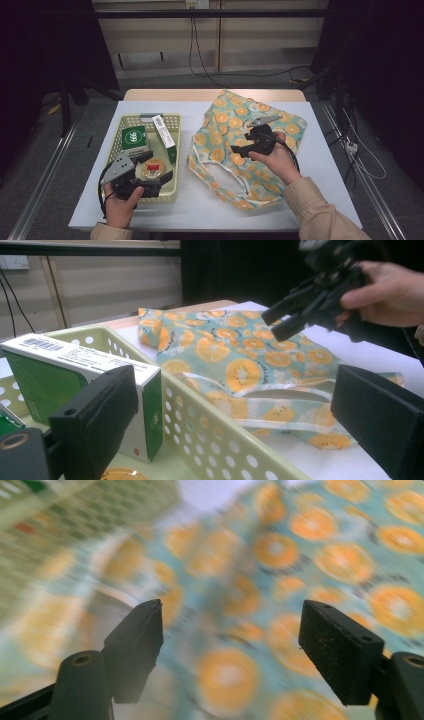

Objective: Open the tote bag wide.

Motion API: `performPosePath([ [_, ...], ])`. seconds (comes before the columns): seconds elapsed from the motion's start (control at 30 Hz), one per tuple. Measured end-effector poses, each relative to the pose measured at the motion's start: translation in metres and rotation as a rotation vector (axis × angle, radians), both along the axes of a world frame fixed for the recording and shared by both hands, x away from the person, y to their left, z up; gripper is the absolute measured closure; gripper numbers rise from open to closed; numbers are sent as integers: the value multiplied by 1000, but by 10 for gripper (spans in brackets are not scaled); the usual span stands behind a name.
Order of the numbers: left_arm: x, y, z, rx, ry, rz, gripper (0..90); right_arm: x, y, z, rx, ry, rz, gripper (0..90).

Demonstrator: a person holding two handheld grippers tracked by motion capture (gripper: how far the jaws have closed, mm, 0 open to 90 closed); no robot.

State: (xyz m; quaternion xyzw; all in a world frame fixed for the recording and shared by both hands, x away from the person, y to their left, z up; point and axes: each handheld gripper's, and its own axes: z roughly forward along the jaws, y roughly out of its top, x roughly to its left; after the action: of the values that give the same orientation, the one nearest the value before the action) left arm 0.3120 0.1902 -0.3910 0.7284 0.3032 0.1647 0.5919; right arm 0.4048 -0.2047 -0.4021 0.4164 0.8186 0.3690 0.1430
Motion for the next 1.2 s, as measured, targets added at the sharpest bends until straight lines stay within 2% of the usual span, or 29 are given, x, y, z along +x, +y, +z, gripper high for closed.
performPosePath([
  [0.07,0,0,0,-1,0,-1,50,5,-10,-16,-28,23,-43,264],
  [0.17,0,0,0,-7,2,5,50,12,-20,-39,-48,57,-72,294],
  [0.27,1,1,0,1,-1,1,50,17,-23,-54,-94,55,-62,290],
  [0.33,1,0,0,-5,1,3,50,17,-21,-55,-106,36,-46,325],
  [0.37,1,0,0,-6,1,4,50,17,-20,-55,-106,34,-44,383],
  [0.4,1,1,0,-2,0,2,50,17,-17,-53,-115,33,-15,483],
  [0.43,1,1,0,1,-1,3,50,16,-16,-52,-113,42,6,533],
  [0.6,-1,1,1,14,-6,3,50,14,-13,-54,-105,34,-23,651],
  [0.83,-1,3,1,1,-5,12,50,14,-14,-55,-86,31,-39,744],
  [0.9,-1,3,1,9,-8,8,50,15,-14,-55,-85,33,-35,775],
  [1.03,-1,1,0,14,-8,2,50,16,-15,-56,-66,29,-33,900],
  [1.13,-1,-1,-1,17,-6,-6,50,17,-17,-57,-51,31,-31,900],
  [1.2,-1,-2,-1,17,-6,-5,50,15,-14,-57,-74,7,-27,900],
])
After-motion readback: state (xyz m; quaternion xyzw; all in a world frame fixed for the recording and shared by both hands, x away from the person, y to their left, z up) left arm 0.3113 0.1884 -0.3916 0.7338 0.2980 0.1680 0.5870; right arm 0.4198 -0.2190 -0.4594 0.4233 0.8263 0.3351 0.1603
